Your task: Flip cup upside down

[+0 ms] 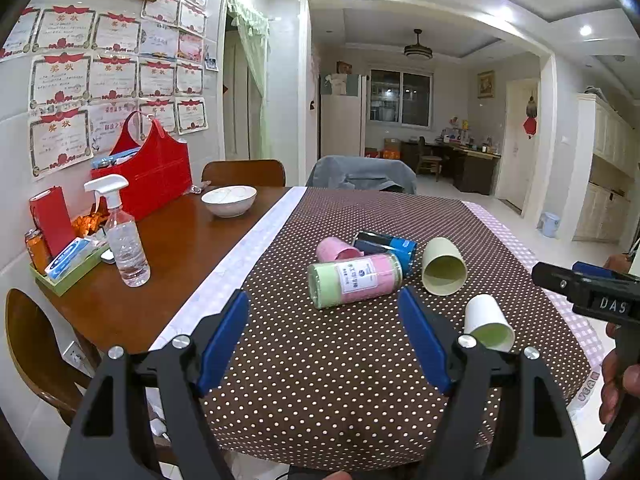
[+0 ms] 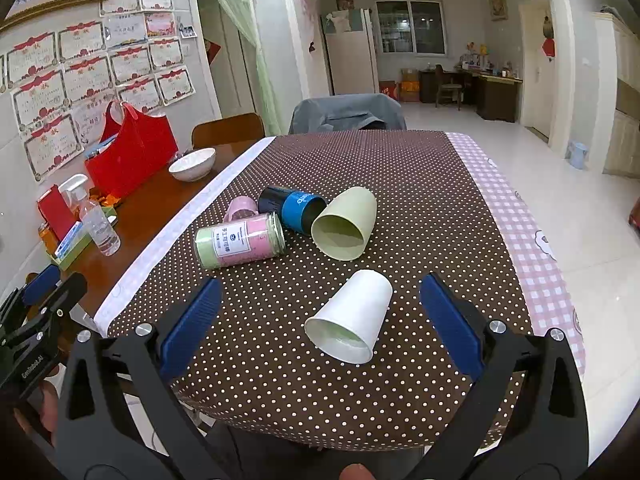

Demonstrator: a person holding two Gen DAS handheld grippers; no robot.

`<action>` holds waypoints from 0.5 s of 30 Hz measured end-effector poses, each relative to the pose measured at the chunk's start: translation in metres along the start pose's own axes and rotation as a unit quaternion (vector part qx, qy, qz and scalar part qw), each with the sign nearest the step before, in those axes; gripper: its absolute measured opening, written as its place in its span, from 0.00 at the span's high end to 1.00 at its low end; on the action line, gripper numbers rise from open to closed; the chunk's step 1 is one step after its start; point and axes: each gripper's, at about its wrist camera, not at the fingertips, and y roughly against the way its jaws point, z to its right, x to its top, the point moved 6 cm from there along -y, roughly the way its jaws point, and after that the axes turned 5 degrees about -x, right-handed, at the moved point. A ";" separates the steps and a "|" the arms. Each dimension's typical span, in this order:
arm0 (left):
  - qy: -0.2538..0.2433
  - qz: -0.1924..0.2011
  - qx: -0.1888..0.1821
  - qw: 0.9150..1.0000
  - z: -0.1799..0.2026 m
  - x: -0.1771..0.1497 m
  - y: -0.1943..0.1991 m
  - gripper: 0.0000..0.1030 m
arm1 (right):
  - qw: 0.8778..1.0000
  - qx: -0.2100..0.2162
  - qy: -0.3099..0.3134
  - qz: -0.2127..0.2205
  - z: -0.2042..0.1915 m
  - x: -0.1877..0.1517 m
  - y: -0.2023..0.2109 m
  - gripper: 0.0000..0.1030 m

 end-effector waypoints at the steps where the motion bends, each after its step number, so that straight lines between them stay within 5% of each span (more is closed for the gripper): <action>1: 0.001 -0.002 0.000 1.000 -0.001 -0.002 -0.001 0.26 | 1.000 0.002 0.000 -0.002 0.000 0.000 -0.001 0.06; 15: 0.009 -0.032 0.004 0.999 -0.006 -0.025 -0.027 0.26 | 0.990 0.014 -0.060 -0.124 0.025 -0.016 -0.073 0.06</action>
